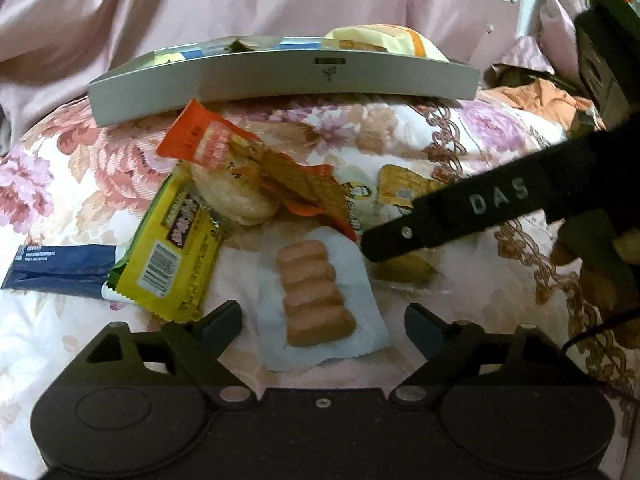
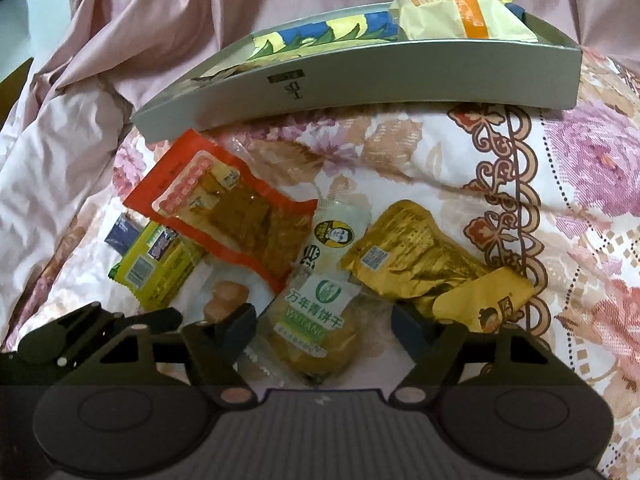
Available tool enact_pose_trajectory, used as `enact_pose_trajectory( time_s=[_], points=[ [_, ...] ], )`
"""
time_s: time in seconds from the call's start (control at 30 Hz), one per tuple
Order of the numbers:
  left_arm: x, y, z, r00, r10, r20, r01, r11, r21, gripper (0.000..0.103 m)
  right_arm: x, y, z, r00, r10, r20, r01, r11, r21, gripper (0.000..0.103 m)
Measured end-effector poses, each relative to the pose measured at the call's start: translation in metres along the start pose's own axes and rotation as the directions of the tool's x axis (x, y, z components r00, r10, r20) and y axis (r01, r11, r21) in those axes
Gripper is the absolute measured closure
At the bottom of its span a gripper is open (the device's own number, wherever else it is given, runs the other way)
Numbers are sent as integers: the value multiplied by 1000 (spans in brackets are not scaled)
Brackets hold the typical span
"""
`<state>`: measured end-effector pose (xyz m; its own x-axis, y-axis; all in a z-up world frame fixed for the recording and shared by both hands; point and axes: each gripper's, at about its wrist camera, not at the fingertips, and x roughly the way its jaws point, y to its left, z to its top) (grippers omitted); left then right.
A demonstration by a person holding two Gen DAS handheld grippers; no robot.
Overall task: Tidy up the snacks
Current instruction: 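Grasp the WUTANG biscuit pack with the right tool while the left tool grasps the sausage pack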
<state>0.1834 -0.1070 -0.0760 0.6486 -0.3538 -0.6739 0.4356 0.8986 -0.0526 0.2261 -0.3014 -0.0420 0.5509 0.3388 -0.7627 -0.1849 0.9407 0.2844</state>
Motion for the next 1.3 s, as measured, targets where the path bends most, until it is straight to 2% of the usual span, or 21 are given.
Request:
enact_pose_trajectory(
  time_s=[0.1, 0.2, 0.37, 0.43, 0.57, 0.73, 0.8, 0.97, 1.03, 1.17, 1.3],
  points=[
    [0, -1, 0, 1000, 14, -5, -14, 1000, -8, 19, -2, 1, 2, 1000, -1, -13, 1, 1000, -9, 39],
    [-2, 0, 0, 1000, 18, -9, -18, 1000, -2, 22, -7, 0, 6, 1000, -22, -18, 21, 999, -33, 42],
    [-4, 4, 1, 1000, 14, -16, -14, 1000, -10, 26, -11, -7, 8, 999, -28, -41, 25, 998, -55, 42],
    [-3, 3, 1, 1000, 20, -17, -20, 1000, -12, 25, -12, -9, 8, 999, -31, -44, 28, 998, -63, 38],
    [3, 0, 6, 999, 23, -23, -23, 1000, -14, 19, -13, -11, 10, 999, -29, -40, 27, 998, -56, 37],
    [12, -1, 15, 999, 32, -41, -32, 999, -8, 18, -14, -10, 11, 999, -29, -34, 27, 998, -64, 37],
    [14, 1, 17, 999, 35, -40, -36, 999, -29, 20, -14, -11, 11, 999, -25, -37, 23, 998, -60, 37],
    [15, 4, 18, 998, 48, -41, -50, 998, -34, 39, -10, -9, 9, 999, -17, -51, 15, 998, -53, 39],
    [12, 5, 17, 998, 43, -39, -45, 998, -40, 40, -8, -8, 7, 998, -10, -55, 7, 999, -52, 43],
    [4, 6, 11, 999, 35, -38, -38, 997, -65, 41, -7, -3, 3, 999, -20, -41, 17, 997, -80, 44],
    [-7, 5, 1, 998, 37, -48, -40, 997, -60, 40, -8, 2, 2, 998, 10, -57, -16, 995, -99, 44]
  ],
)
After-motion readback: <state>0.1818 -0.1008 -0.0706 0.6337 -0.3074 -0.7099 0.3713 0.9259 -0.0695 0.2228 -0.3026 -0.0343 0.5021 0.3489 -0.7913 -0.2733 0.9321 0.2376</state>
